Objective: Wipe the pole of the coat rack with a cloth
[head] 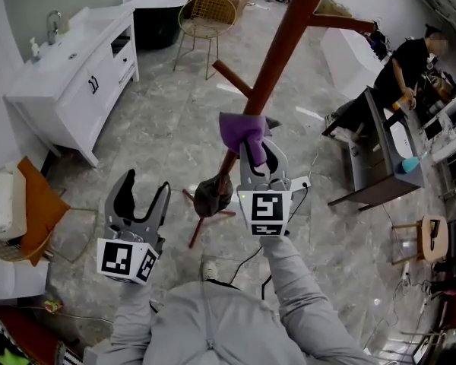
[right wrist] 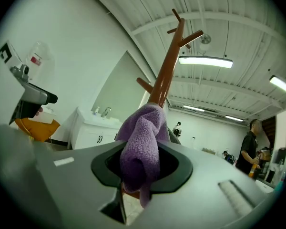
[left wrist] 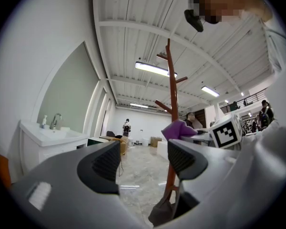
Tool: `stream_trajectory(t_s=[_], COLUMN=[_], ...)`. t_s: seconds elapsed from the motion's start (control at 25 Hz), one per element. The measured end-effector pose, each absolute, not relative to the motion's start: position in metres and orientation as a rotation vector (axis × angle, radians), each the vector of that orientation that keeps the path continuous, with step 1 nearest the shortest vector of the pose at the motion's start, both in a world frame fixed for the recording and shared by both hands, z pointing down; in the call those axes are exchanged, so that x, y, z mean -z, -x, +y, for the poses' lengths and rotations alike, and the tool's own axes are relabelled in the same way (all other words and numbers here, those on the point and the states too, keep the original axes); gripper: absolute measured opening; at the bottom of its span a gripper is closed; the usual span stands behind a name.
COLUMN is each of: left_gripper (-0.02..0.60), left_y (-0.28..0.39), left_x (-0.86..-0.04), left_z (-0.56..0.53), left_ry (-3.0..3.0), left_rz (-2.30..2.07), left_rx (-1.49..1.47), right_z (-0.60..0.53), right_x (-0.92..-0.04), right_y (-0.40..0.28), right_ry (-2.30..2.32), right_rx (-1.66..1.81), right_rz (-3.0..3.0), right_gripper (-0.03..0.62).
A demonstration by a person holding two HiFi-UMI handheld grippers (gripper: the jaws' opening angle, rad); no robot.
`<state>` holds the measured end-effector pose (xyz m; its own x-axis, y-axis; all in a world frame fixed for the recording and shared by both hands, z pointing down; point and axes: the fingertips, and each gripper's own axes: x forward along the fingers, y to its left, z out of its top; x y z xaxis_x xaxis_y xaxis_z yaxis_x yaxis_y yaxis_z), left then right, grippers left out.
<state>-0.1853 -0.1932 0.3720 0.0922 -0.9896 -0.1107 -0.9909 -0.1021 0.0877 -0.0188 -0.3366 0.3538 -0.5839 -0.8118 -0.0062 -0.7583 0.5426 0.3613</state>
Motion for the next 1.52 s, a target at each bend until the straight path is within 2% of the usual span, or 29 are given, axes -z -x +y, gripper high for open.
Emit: stream_trajectory(t_s=[0.52, 0.8, 1.52], left_gripper=[0.337, 0.337, 0.336], left_y=[0.177, 0.173, 0.177], left_x=[-0.385, -0.388, -0.373], left_z=[-0.201, -0.203, -0.2], left_ry=[2.383, 2.407, 2.411], left_rz=[2.071, 2.055, 2.003], left_rx=[-0.225, -0.231, -0.264], right_z=[-0.325, -0.305, -0.261], right_x=[-0.427, -0.435, -0.248], right_y=[0.025, 0.029, 0.029], right_ry=[-1.214, -1.115, -1.323], right_rx=[0.473, 0.523, 0.745], right_rz=[-2.44, -2.415, -2.691], right_gripper=[0.086, 0.086, 0.086])
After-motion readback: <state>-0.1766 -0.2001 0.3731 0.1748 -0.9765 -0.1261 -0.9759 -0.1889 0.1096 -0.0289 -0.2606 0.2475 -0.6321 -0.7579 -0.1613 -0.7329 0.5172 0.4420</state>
